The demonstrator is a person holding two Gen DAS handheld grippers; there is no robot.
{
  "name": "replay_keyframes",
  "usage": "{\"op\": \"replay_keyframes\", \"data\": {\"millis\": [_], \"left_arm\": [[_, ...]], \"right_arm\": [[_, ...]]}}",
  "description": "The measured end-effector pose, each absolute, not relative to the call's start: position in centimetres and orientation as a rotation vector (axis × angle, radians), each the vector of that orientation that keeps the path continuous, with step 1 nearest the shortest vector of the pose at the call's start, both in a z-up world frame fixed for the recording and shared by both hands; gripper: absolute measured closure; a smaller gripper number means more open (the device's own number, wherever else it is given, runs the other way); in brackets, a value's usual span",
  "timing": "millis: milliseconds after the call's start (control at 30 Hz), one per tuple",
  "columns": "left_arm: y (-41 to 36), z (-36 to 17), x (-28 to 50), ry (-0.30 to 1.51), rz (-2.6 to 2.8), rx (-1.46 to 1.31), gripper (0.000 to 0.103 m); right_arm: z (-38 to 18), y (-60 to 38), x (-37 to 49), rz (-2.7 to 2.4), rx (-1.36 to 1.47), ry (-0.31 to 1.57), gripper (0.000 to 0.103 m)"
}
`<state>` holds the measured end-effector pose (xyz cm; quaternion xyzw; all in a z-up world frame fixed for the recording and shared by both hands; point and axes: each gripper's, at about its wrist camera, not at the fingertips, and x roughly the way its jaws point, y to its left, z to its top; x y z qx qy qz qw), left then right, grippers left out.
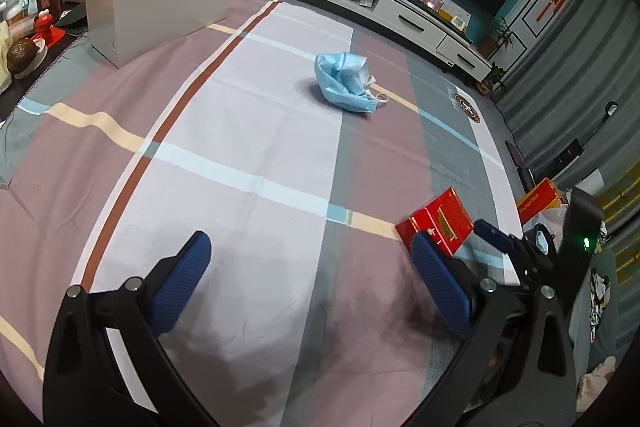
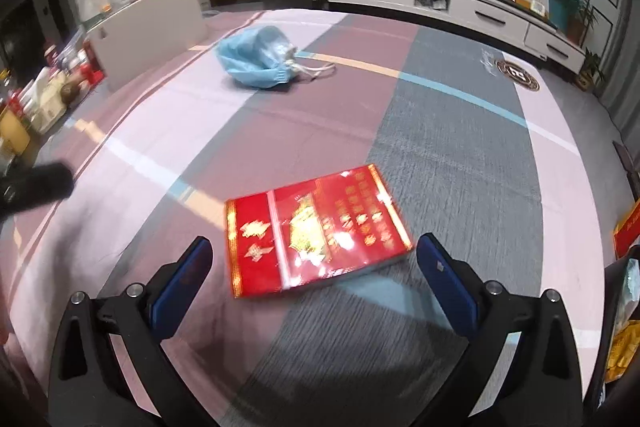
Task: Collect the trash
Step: 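Move the right tool to the red cigarette box and close on it, then grasp the blue face mask with the left tool while the right tool lifts the red box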
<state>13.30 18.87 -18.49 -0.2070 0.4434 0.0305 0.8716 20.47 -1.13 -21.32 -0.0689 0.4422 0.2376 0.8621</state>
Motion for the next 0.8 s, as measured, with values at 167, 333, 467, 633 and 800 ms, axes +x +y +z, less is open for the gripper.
{"op": "replay_keyframes", "data": {"millis": [167,333,467,633,800], "left_arm": [[19.6,-19.0,13.2,0.943,0.071,-0.440,0.003],[19.9,-19.5,13.2,0.959,0.063,-0.441,0.003],[20.2,-19.5,13.1,0.952,0.066,-0.449,0.003],[20.1,-19.2,14.1,0.906,0.086,-0.444,0.003],[19.8,-17.9,17.6,0.827,0.062,-0.437,0.003]], "right_arm": [[-22.1,-0.8,21.7,0.520,-0.126,0.964,0.003],[-22.6,0.1,21.7,0.503,-0.183,0.962,0.003],[-22.2,0.3,21.4,0.473,-0.203,0.928,0.008],[-21.1,-0.6,21.1,0.411,-0.166,0.891,0.009],[-19.6,-3.6,22.1,0.314,-0.042,0.842,0.009]]}}
